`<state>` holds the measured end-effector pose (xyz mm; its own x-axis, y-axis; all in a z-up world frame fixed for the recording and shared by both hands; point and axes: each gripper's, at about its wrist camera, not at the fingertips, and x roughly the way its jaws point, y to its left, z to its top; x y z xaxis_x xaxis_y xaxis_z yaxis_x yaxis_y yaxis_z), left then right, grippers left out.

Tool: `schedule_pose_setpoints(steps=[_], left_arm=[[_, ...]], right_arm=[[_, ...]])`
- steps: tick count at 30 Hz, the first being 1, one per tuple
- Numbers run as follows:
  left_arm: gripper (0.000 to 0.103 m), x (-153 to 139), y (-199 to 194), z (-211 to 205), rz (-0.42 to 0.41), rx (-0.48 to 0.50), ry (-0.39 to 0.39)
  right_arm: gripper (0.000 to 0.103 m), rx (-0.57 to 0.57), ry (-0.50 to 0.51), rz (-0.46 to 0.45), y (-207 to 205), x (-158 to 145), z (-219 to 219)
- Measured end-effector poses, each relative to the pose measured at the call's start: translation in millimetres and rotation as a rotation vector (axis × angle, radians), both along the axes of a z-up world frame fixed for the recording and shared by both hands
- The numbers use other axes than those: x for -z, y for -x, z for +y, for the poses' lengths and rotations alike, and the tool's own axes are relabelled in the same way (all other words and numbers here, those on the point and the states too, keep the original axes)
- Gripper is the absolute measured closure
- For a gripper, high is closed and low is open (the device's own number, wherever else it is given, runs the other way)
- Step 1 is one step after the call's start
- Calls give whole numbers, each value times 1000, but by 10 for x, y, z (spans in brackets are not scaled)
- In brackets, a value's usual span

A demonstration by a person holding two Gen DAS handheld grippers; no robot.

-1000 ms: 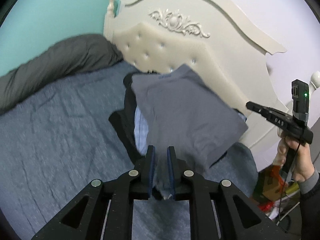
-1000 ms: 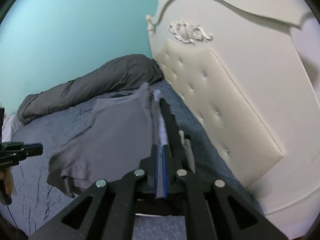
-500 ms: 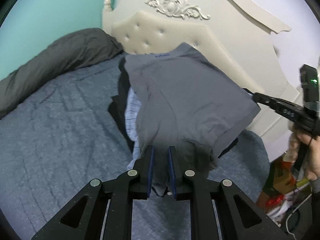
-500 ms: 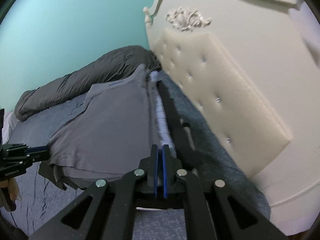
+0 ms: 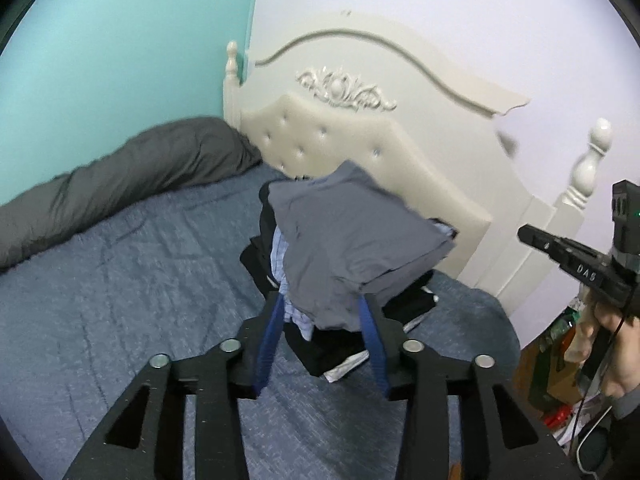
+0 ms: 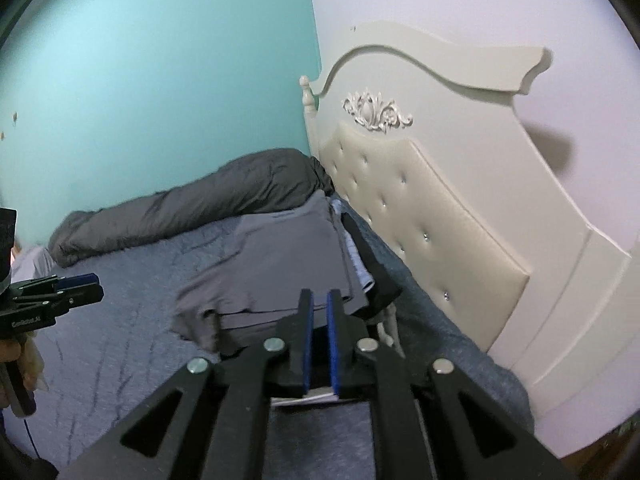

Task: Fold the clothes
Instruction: 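Lift both grippers away from the stack and open them wide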

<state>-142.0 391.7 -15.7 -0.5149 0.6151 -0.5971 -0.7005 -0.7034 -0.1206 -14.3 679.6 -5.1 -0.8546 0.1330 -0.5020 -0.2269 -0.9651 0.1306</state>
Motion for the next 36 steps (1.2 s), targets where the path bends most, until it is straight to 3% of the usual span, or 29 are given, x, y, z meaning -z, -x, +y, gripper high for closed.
schedule_pose_setpoints(steps=[3, 10, 16, 28, 36], left_arm=[[51, -187, -259, -126, 38, -2, -15], [42, -404, -740, -413, 79, -5, -53], [32, -476, -1053, -640, 131, -29, -61], [7, -554, -1623, -1131, 221, -80, -113], [0, -502, -1923, -1399, 251, -106, -133]], right_arm=[[75, 1, 6, 16, -201, -110, -154], [67, 4, -28, 39, -662, -313, -533], [59, 15, -40, 61, -1093, -395, -848], [31, 44, -35, 110, -1684, -421, -1381], [20, 66, -51, 123, -1931, -343, -1688]])
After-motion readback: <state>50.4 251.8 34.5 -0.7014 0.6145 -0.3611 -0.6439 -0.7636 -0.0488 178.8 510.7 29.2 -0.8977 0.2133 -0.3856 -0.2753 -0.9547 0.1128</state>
